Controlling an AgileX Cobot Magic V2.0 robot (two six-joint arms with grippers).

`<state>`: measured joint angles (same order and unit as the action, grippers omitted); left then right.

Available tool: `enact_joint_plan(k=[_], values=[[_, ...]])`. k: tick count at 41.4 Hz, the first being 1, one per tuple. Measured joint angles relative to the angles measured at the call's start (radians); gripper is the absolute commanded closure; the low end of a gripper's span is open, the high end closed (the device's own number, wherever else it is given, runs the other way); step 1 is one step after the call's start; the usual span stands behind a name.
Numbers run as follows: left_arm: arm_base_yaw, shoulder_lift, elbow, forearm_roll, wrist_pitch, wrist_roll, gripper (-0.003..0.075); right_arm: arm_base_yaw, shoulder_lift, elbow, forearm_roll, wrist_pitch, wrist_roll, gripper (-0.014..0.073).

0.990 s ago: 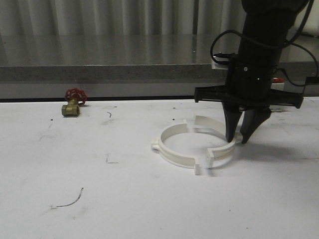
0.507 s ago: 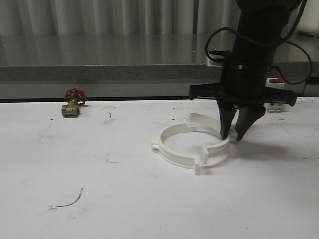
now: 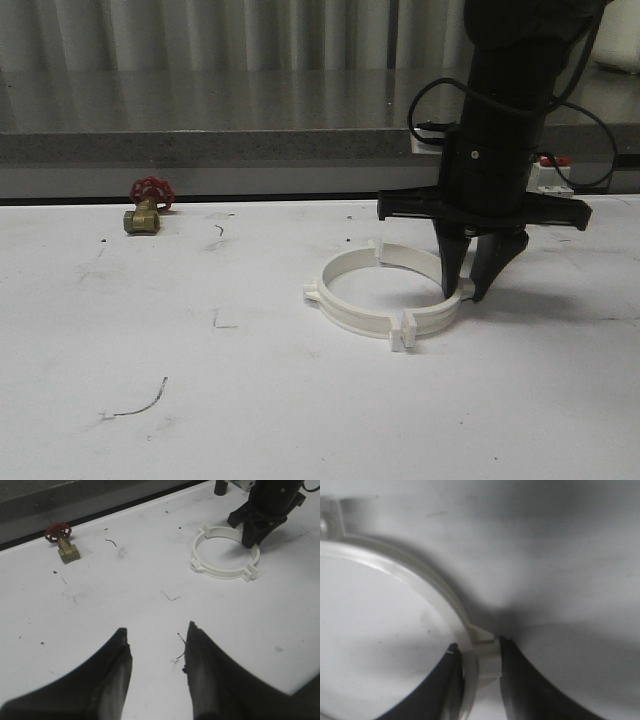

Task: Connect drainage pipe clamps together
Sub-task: 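Press the held half's tabs against the placed half's tabs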

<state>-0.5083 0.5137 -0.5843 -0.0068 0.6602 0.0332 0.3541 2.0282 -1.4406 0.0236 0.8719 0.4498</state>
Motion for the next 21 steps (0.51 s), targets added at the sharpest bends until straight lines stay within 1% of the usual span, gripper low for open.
enact_joint_plan(k=[21], values=[[0.0, 0.0, 0.0, 0.0, 0.0, 0.0, 0.0458, 0.0, 0.002, -0.004, 0.008, -0.012, 0.0, 0.0407]])
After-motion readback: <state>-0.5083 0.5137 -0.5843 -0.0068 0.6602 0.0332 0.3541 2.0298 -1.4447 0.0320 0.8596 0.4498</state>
